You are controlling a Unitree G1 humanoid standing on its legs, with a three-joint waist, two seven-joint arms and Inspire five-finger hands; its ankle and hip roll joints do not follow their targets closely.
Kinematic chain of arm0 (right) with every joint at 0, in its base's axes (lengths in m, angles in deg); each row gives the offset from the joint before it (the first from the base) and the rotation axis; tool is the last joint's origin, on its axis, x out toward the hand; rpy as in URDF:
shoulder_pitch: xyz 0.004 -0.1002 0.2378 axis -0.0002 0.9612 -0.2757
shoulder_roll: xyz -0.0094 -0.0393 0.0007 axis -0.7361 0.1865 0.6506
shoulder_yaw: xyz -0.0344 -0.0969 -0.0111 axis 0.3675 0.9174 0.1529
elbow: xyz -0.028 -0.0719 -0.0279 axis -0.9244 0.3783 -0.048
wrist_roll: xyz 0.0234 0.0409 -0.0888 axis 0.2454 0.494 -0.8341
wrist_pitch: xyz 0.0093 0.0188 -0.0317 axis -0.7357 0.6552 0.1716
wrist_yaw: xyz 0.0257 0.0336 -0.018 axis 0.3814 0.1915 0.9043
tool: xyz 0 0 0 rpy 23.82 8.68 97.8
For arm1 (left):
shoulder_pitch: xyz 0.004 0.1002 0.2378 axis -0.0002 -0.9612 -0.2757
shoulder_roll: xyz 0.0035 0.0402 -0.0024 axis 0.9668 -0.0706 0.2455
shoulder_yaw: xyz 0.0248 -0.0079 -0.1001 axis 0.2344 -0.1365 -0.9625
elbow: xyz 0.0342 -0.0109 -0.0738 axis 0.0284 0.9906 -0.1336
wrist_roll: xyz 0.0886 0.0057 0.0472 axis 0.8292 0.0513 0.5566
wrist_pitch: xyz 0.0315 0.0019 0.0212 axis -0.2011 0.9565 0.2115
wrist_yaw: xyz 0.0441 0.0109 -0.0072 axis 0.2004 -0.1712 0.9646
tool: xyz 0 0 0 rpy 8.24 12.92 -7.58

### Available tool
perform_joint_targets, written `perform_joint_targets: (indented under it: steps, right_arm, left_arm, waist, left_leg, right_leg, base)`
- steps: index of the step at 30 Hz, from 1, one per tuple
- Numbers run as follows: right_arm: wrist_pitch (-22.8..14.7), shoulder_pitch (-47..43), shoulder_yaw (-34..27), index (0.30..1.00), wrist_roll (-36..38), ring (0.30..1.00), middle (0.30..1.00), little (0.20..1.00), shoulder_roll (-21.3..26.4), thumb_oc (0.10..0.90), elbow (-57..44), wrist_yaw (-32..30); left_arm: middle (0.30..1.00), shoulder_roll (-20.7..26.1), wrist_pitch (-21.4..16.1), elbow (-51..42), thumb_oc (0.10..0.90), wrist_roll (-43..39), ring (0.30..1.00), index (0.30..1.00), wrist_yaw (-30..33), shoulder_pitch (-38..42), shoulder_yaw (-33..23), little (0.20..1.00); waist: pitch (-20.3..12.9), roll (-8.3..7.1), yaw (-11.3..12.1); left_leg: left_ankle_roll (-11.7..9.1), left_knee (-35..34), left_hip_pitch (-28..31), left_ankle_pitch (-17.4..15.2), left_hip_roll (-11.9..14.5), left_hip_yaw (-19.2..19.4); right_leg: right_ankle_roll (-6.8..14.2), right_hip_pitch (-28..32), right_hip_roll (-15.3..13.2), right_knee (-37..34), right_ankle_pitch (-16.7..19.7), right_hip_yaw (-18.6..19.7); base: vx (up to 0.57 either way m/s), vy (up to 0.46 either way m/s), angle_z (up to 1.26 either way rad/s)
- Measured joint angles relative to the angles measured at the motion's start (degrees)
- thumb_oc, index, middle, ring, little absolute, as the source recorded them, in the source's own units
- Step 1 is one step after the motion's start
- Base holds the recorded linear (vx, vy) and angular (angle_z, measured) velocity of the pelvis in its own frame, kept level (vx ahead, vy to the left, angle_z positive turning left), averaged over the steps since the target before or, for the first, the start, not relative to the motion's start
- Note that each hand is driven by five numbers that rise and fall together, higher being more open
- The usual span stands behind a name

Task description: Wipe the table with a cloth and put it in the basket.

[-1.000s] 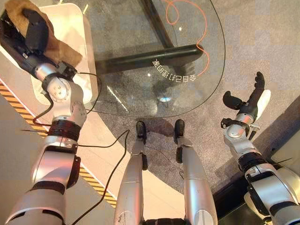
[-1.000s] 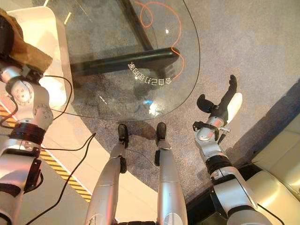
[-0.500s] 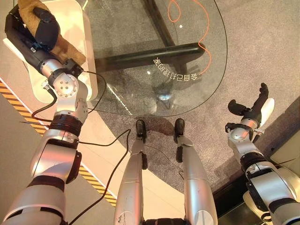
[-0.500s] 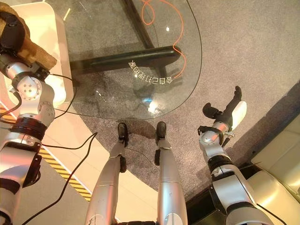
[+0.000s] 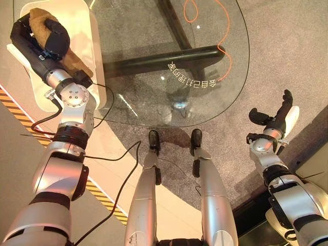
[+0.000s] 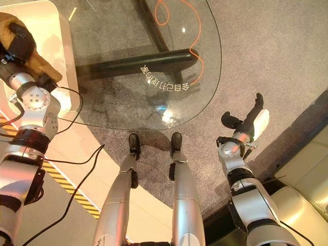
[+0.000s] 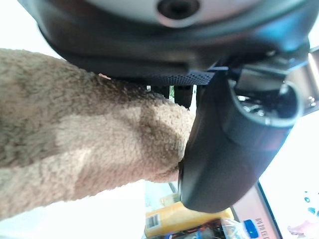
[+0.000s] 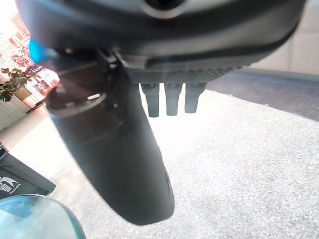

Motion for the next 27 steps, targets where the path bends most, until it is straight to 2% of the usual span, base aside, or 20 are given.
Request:
perform_joint_targets:
  steps: [8,18,27]
  right_arm:
    - [-0.10,-0.04,-0.05,0.900,-0.03,0.900,0.900,0.900,0.07,0.800,0.11,0.08]
    - [-0.49,-0.03,-0.03,0.900,-0.03,0.900,0.900,0.900,0.09,0.800,-0.10,0.10]
    - [-0.49,-0.11,0.02,0.900,-0.04,0.900,0.900,0.900,0.13,0.800,-1.19,0.10]
  left_arm:
    - [0.300,1.26,3.74,2.87,0.100,0.36,0.300,0.300,-0.04,1.03,1.88,0.200]
    - [0.300,1.99,11.66,7.69,0.100,4.92,0.300,0.300,-0.08,3.54,2.17,0.200]
    - [0.300,2.21,14.43,8.20,0.100,5.05,0.300,0.300,-0.51,3.98,4.39,0.200]
  waist:
    - [0.00,0.00,-0.07]
    - [0.00,-0.01,-0.16]
    - [-0.01,-0.04,-0.34]
  left_leg:
    - [-0.16,0.51,-1.28,0.11,0.02,-0.05]
    - [-0.17,0.72,-2.12,0.12,0.07,-0.12]
    - [-0.19,0.85,-3.51,0.12,0.06,-0.25]
  right_leg:
    - [-0.01,-1.30,-0.02,0.57,0.00,-0.04]
    - [-0.01,-1.91,-0.01,0.61,0.00,-0.13]
    - [-0.02,-3.12,-0.05,0.57,0.02,-0.13]
  base:
    - [0.00,0.000,0.00]
    - [0.00,0.000,0.00]
    - [0.00,0.000,0.00]
